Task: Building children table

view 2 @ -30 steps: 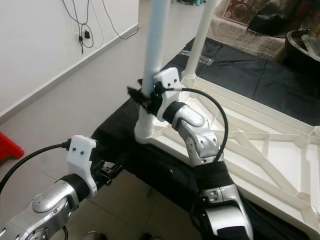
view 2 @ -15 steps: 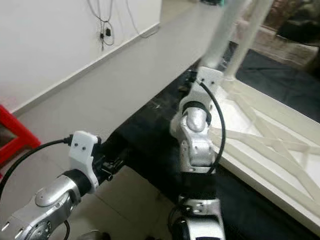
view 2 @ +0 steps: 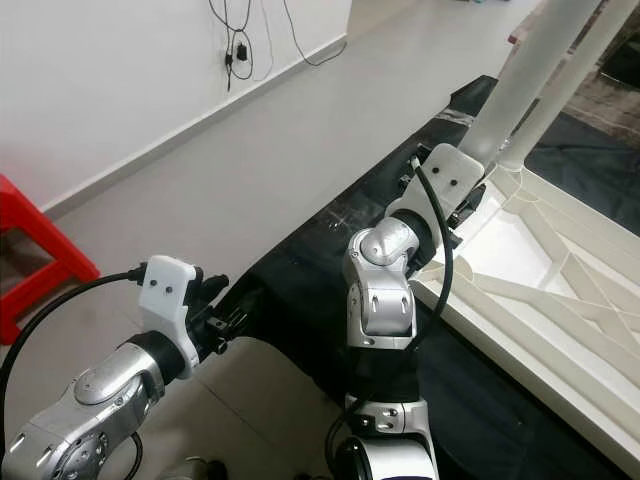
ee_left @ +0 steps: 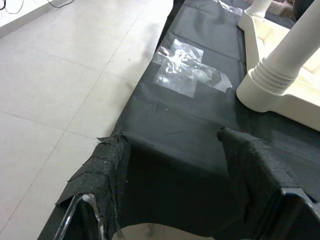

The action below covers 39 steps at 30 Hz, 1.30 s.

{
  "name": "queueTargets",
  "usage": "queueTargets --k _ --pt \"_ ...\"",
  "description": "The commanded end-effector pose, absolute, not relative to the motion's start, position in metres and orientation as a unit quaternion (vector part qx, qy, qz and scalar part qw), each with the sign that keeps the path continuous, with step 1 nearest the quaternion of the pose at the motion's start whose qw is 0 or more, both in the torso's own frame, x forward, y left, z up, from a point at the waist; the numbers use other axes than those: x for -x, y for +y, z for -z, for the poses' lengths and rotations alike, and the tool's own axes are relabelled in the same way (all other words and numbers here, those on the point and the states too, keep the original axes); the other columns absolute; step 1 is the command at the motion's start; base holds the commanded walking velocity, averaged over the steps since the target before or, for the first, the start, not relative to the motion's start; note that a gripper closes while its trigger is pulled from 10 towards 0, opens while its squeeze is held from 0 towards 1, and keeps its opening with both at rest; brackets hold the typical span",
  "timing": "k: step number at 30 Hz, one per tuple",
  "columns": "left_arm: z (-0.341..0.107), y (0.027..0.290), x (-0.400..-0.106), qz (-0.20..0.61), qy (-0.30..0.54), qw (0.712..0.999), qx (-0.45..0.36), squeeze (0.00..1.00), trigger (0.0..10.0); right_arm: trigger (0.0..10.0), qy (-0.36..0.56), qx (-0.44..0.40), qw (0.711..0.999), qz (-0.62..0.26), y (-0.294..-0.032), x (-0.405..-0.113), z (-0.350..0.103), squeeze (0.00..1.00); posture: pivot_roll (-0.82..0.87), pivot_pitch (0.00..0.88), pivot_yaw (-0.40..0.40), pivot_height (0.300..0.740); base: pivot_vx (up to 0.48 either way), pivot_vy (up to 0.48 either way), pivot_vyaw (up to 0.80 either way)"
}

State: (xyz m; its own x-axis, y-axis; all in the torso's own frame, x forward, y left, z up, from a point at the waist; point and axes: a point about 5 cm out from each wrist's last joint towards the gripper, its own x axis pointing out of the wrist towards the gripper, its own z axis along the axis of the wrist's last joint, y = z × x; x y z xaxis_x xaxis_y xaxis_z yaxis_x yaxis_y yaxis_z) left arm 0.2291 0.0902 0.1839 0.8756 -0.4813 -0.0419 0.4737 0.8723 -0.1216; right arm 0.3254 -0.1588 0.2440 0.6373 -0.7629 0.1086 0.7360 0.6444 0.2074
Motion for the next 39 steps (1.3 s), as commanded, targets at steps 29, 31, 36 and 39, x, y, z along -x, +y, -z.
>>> queueTargets --k 29,31,36,39 --pt "-0.175 0.087 -0.229 0.258 0.044 0.964 0.050 0.00 10.0 10.0 -0.009 -0.111 0.938 0.328 -0.127 -0.332 -0.215 0.00 0.19 0.134 -0.115 0.740 0.000 0.000 0.00" --pt "-0.174 0.086 -0.230 0.259 0.044 0.963 0.053 0.00 10.0 10.0 -0.010 -0.109 0.948 0.299 -0.126 -0.331 -0.216 0.00 0.18 0.133 -0.115 0.740 0.000 0.000 0.00" --pt "-0.175 0.086 -0.232 0.252 0.046 0.964 0.065 0.00 10.0 10.0 -0.013 -0.119 0.957 0.264 -0.127 -0.327 -0.218 0.00 0.18 0.135 -0.115 0.740 0.000 0.000 0.00" --pt "-0.175 0.086 -0.233 0.252 0.045 0.964 0.065 0.00 10.0 10.0 -0.013 -0.121 0.959 0.254 -0.128 -0.325 -0.219 0.00 0.18 0.136 -0.116 0.740 0.000 0.000 0.00"
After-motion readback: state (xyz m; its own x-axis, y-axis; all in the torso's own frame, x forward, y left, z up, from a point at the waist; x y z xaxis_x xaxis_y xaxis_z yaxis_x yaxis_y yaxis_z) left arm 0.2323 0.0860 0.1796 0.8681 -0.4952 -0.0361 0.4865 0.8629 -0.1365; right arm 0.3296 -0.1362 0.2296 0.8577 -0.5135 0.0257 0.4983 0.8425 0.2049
